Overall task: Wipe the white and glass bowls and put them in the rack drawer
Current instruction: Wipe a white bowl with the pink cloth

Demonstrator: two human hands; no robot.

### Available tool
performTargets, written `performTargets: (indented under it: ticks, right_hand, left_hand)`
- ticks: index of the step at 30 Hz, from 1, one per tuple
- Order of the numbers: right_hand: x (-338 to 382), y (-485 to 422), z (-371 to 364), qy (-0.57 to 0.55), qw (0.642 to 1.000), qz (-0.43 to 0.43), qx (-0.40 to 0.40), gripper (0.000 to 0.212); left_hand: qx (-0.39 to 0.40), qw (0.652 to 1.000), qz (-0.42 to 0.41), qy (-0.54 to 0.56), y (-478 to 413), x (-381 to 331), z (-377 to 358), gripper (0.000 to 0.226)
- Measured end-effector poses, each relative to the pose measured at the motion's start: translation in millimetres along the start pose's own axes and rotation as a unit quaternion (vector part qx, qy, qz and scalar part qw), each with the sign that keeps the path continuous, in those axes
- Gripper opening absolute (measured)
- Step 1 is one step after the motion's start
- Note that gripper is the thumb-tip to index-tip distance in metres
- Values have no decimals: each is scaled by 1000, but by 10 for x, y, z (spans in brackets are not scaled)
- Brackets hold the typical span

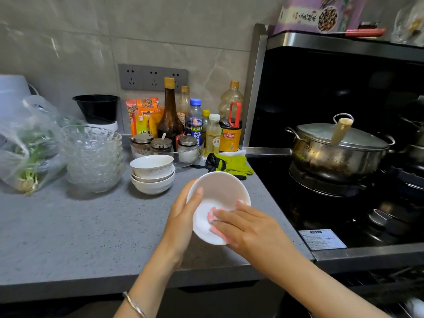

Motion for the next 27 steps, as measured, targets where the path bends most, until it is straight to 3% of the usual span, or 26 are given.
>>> performTargets:
  ticks: [3, 8, 14, 17, 20, 23, 25, 27]
  right_hand:
    - [4, 8, 5, 41, 999, -22, -10, 44]
    - [108, -59, -70, 33, 991, -112, -58, 45]
    - [5, -56, 28, 60, 998, -2, -14, 43]
    - [33, -121, -2, 66, 997, -42, -14, 11]
    - [75, -146, -73, 13, 993, -118, -22, 17]
    - [105, -92, -24, -8, 997, -69, -40, 24]
    - [54, -36, -37, 22, 999, -31, -11, 35]
    - [3, -16, -55, 55, 998, -27, 6, 33]
  left_hand:
    - [-13, 1000, -17, 17, 41, 0, -62, 27]
    - [-89, 990, 26, 102, 65, 108, -44, 20]
    - [-17, 1000, -5, 22, -47, -83, -5, 22]
    - [-36, 998, -6, 57, 20, 6, -85, 26]
    - [-71, 992, 13, 105, 112, 129, -115, 23]
    - [-53, 997, 4, 60, 64, 54, -13, 22]
    - [-24, 1000, -8, 3, 6, -28, 57, 22]
    - [-3, 999, -25, -25, -8, -69, 54, 24]
Point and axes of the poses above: each hand's wrist, its own y-axis away from the middle knuckle, its own z-axis out of the back of the hand, x = y × z, the point moved 8 cm from there along -y, towards the middle knuckle, and after that the axes turned 4 degrees about z, right-handed, at the moved point
